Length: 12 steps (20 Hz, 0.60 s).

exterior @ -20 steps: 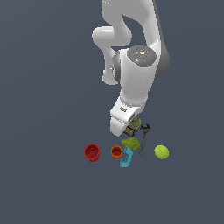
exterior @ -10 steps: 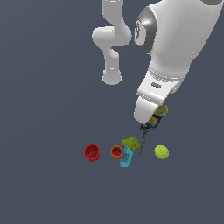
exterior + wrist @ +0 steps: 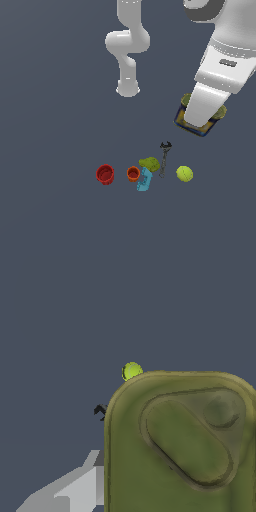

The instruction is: Pick up a designated object from a clutter of objects.

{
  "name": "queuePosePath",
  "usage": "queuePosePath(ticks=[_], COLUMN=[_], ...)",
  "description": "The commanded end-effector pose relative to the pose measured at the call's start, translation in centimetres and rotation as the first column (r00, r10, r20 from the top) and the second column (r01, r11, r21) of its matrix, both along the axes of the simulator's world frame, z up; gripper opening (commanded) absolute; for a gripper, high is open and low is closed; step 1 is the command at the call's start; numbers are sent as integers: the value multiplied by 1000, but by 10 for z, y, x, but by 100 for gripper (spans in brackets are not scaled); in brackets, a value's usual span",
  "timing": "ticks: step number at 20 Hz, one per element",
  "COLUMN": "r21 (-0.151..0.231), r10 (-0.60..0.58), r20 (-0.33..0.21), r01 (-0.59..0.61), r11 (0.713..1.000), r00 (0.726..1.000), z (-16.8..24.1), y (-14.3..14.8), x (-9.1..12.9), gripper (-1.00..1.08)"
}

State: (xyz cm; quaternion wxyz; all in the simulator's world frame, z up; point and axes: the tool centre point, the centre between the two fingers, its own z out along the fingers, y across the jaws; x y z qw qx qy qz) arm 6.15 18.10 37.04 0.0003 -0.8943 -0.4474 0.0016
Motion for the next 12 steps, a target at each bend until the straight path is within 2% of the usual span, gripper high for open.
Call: queuePosePath(ticks=[1,12], r21=[1,1], r10=[-1,-1], r20=[3,3], r01=[1,1], r11=[1000,1000], r00=[1000,1000], z=[13,31], y=[7,19], x=[3,7], gripper=[-100,-100])
